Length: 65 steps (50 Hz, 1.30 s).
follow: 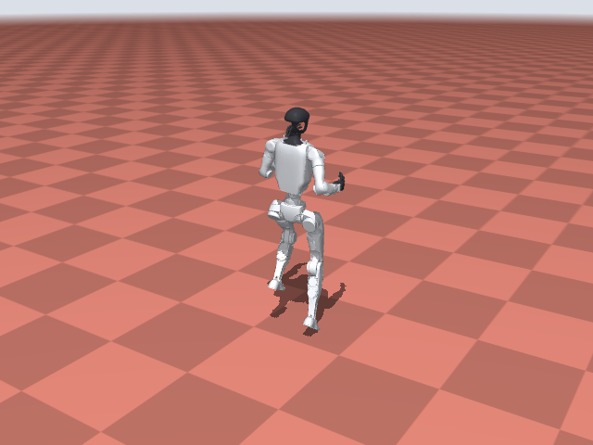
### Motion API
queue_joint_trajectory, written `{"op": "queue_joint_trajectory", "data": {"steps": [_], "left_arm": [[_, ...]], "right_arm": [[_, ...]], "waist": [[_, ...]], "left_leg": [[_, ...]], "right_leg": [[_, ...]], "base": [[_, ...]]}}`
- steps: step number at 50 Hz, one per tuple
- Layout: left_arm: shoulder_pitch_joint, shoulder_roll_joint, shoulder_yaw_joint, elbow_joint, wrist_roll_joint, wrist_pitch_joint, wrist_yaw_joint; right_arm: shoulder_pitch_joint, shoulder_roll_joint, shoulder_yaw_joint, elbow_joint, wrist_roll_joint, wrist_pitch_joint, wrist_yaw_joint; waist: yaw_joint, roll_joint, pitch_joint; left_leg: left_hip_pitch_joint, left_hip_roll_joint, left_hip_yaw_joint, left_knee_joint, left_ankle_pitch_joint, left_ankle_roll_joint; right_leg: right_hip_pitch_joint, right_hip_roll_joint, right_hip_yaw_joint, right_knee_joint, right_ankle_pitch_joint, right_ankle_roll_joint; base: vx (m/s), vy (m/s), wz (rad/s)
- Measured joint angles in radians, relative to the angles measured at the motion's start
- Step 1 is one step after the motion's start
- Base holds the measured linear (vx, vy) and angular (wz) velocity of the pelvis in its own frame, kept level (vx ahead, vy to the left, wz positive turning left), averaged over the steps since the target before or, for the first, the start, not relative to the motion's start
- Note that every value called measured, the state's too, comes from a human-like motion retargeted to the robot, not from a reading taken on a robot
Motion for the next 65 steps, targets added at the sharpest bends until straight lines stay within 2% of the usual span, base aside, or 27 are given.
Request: {"op": "queue_joint_trajectory", "data": {"steps": [2, 5, 7, 9, 12, 15, 18, 20, 22, 25, 27, 30, 35, 38, 42, 43, 45, 46, 48, 50, 53, 56, 57, 58, 62, 63, 65], "left_arm": [[0.101, 0.025, 0.003, 0.045, -0.071, -0.008, 0.014], [0.309, 0.097, 0.042, 0.126, -0.110, -0.047, 0.076], [0.469, 0.141, 0.101, 0.163, -0.145, -0.049, 0.049], [0.605, 0.195, 0.103, 0.169, -0.181, -0.028, 0.007], [0.704, 0.337, 0.035, 0.145, -0.193, -0.017, -0.046], [0.782, 0.380, 0.038, 0.138, -0.133, 0.025, -0.156], [0.713, 0.286, -0.016, 0.204, -0.039, 0.066, -0.148], [0.548, 0.234, -0.082, 0.291, 0.036, 0.059, -0.071], [0.348, 0.203, -0.122, 0.354, 0.099, 0.036, 0.041], [-0.030, 0.163, -0.180, 0.405, 0.119, -0.040, 0.249], [-0.318, 0.153, -0.187, 0.401, 0.189, -0.063, 0.313], [-0.561, 0.137, -0.125, 0.307, 0.291, -0.047, 0.299], [-0.333, 0.043, -0.070, 0.099, 0.215, -0.068, 0.226], [-0.191, 0.035, -0.007, 0.000, 0.098, -0.027, 0.064], [-0.030, 0.073, -0.001, -0.022, -0.055, -0.021, -0.003], [0.018, 0.090, -0.010, -0.016, -0.088, -0.030, 0.009], [0.137, 0.139, -0.005, 0.005, -0.142, -0.049, 0.046], [0.223, 0.158, 0.019, 0.021, -0.156, -0.058, 0.052], [0.398, 0.183, 0.092, 0.058, -0.220, -0.067, 0.032], [0.551, 0.192, 0.129, 0.093, -0.304, -0.046, 0.001], [0.647, 0.331, 0.040, 0.095, -0.269, -0.037, -0.022], [0.729, 0.464, 0.020, 0.071, -0.144, -0.017, -0.106], [0.769, 0.463, 0.033, 0.069, -0.108, -0.003, -0.129], [0.778, 0.434, 0.056, 0.089, -0.083, 0.022, -0.156], [0.632, 0.261, 0.014, 0.212, 0.000, 0.040, -0.101], [0.548, 0.217, -0.006, 0.247, 0.008, 0.040, -0.075], [0.340, 0.133, -0.047, 0.305, 0.007, 0.023, -0.008]], "right_arm": [[-0.192, 0.047, 0.025, 0.089, -0.027, 0.009, -0.044], [-0.509, 0.067, 0.056, 0.097, -0.005, -0.052, -0.168], [-0.723, 0.070, 0.041, 0.007, 0.029, -0.082, -0.198], [-0.816, 0.092, 0.018, -0.131, 0.057, -0.091, -0.185], [-0.741, 0.145, -0.001, -0.376, 0.087, -0.104, -0.156], [-0.586, 0.186, 0.034, -0.506, 0.144, -0.096, -0.034], [-0.411, 0.167, 0.087, -0.462, 0.128, -0.101, 0.004], [-0.349, 0.142, 0.117, -0.364, 0.031, -0.108, -0.020], [-0.314, 0.109, 0.129, -0.260, -0.069, -0.116, -0.065], [-0.250, 0.078, 0.114, -0.086, -0.157, -0.142, -0.211], [-0.150, 0.072, 0.044, -0.025, -0.088, -0.157, -0.247], [0.082, -0.007, -0.067, -0.119, 0.009, -0.184, -0.195], [0.360, -0.231, -0.097, -0.250, 0.059, -0.142, -0.046], [0.338, -0.159, -0.101, -0.135, 0.019, -0.058, 0.012], [0.038, -0.035, 0.008, 0.090, -0.075, -0.014, -0.036], [-0.050, -0.002, 0.025, 0.139, -0.097, -0.012, -0.060], [-0.235, 0.054, 0.054, 0.200, -0.110, -0.032, -0.138], [-0.336, 0.064, 0.061, 0.177, -0.102, -0.053, -0.183], [-0.575, 0.078, 0.062, 0.088, -0.049, -0.091, -0.229], [-0.770, 0.095, 0.051, -0.057, 0.009, -0.095, -0.200], [-0.733, 0.136, 0.041, -0.322, 0.053, -0.104, -0.184], [-0.549, 0.169, 0.066, -0.481, 0.099, -0.108, -0.111], [-0.492, 0.171, 0.087, -0.498, 0.109, -0.104, -0.078], [-0.459, 0.162, 0.098, -0.487, 0.131, -0.099, -0.028], [-0.350, 0.121, 0.158, -0.330, -0.012, -0.101, -0.016], [-0.322, 0.113, 0.159, -0.282, -0.075, -0.110, -0.043], [-0.280, 0.099, 0.131, -0.193, -0.192, -0.134, -0.118]], "waist": [[0.047, -0.058, 0.040], [0.201, -0.088, 0.135], [0.298, -0.052, 0.233], [0.309, -0.034, 0.207], [0.307, -0.102, 0.065], [0.341, -0.124, -0.009], [0.290, 0.035, 0.050], [0.238, 0.080, 0.073], [0.187, 0.094, 0.098], [0.011, 0.071, 0.205], [-0.061, 0.048, 0.244], [-0.020, 0.092, 0.134], [-0.055, 0.241, -0.134], [-0.038, 0.122, -0.066], [0.056, -0.041, 0.025], [0.084, -0.080, 0.033], [0.161, -0.127, 0.042], [0.228, -0.133, 0.080], [0.353, -0.125, 0.196], [0.390, -0.102, 0.249], [0.325, -0.140, 0.099], [0.360, -0.232, -0.037], [0.379, -0.224, -0.054], [0.401, -0.155, -0.007], [0.328, 0.019, 0.032], [0.299, 0.058, 0.051], [0.227, 0.103, 0.094]], "left_leg": [[-0.326, -0.029, 0.058, 0.431, -0.050, -0.006], [-0.749, 0.012, 0.079, 0.843, -0.090, -0.158], [-0.798, 0.070, 0.022, 0.881, -0.136, -0.235], [-0.787, 0.116, 0.008, 0.789, -0.145, -0.159], [-0.644, 0.088, 0.087, 0.489, -0.050, -0.050], [-0.269, 0.078, 0.102, 0.065, 0.087, -0.128], [0.241, 0.166, 0.013, -0.471, 0.289, -0.247], [0.468, 0.165, -0.038, -0.843, 0.483, -0.297], [0.633, 0.157, -0.052, -1.110, 0.325, -0.290], [0.775, 0.117, -0.105, -1.270, -0.114, -0.203], [0.643, 0.083, -0.165, -1.067, -0.164, -0.160], [0.544, 0.096, -0.116, -1.067, -0.027, -0.206], [0.613, 0.181, -0.109, -1.419, 0.477, -0.278], [0.466, 0.082, -0.069, -0.914, 0.296, -0.144], [-0.068, 0.020, 0.020, 0.085, 0.034, 0.006], [-0.234, -0.001, 0.043, 0.285, 0.002, 0.014], [-0.582, 0.001, 0.068, 0.613, -0.020, -0.043], [-0.683, 0.033, 0.060, 0.707, -0.038, -0.116], [-0.772, 0.125, 0.015, 0.811, -0.108, -0.239], [-0.776, 0.202, -0.028, 0.784, -0.160, -0.221], [-0.711, 0.074, 0.028, 0.548, -0.071, -0.087], [-0.405, -0.025, 0.089, 0.135, 0.039, -0.097], [-0.246, -0.006, 0.095, -0.029, 0.086, -0.123], [-0.035, 0.050, 0.067, -0.193, 0.140, -0.171], [0.488, 0.136, -0.024, -0.943, 0.496, -0.287], [0.589, 0.148, -0.044, -1.109, 0.508, -0.310], [0.714, 0.162, -0.058, -1.303, 0.259, -0.294]], "right_leg": [[0.119, -0.072, -0.009, -0.196, -0.158, -0.054], [0.183, -0.117, 0.023, -0.284, -0.643, -0.152], [0.154, -0.077, 0.122, -0.198, -0.685, -0.188], [0.117, -0.044, 0.120, -0.177, -0.584, -0.172], [0.150, -0.092, 0.008, -0.403, -0.290, -0.121], [0.129, -0.081, -0.020, -0.430, -0.131, -0.111], [-0.021, 0.023, -0.199, 0.117, -0.386, -0.275], [-0.329, 0.042, -0.236, 0.693, -0.588, -0.367], [-0.674, 0.120, -0.205, 1.147, -0.691, -0.325], [-1.055, 0.058, -0.213, 1.587, -0.725, -0.097], [-1.199, 0.030, -0.170, 1.643, -0.780, -0.078], [-1.304, 0.042, -0.187, 1.550, -0.734, -0.133], [-0.889, 0.125, -0.281, 1.035, -0.409, -0.139], [-0.437, 0.115, -0.091, 0.581, -0.210, -0.061], [-0.004, 0.028, 0.118, -0.032, -0.014, 0.004], [0.061, -0.022, 0.111, -0.140, -0.044, -0.003], [0.124, -0.086, 0.076, -0.243, -0.352, -0.078], [0.140, -0.100, 0.095, -0.245, -0.506, -0.117], [0.135, -0.091, 0.185, -0.168, -0.685, -0.172], [0.093, -0.037, 0.236, -0.070, -0.669, -0.174], [0.172, -0.073, 0.081, -0.355, -0.382, -0.113], [0.178, -0.134, -0.007, -0.496, -0.113, -0.038], [0.167, -0.123, -0.029, -0.457, -0.104, -0.053], [0.186, -0.063, -0.065, -0.353, -0.159, -0.109], [-0.310, 0.011, -0.250, 0.799, -0.555, -0.254], [-0.450, 0.039, -0.261, 1.050, -0.622, -0.278], [-0.761, 0.076, -0.277, 1.484, -0.703, -0.225]], "base": [[-0.22, -0.05, 0.17], [-0.22, -0.03, -1.54], [-0.23, 0.01, -2.15], [-0.05, 0.01, 0.07], [0.18, 0.04, 1.26], [0.14, 0.11, -0.88], [-0.05, 0.15, -1.36], [-0.17, 0.13, -0.91], [-0.22, 0.16, -0.73], [-0.23, 0.17, 1.33], [-0.26, 0.08, 1.59], [0.06, 0.06, -0.67], [0.26, -0.02, -0.15], [0.05, -0.07, 1.05], [-0.05, -0.05, 0.55], [-0.08, -0.03, 0.29], [-0.10, -0.03, -0.56], [-0.13, -0.04, -1.96], [-0.18, -0.07, -2.73], [-0.08, -0.04, -0.92], [0.22, 0.05, 2.20], [0.29, 0.06, 0.54], [0.18, 0.02, -1.77], [0.11, 0.02, -1.92], [-0.03, 0.07, -0.93], [-0.17, 0.12, -0.05], [-0.25, 0.15, 0.60]]}}
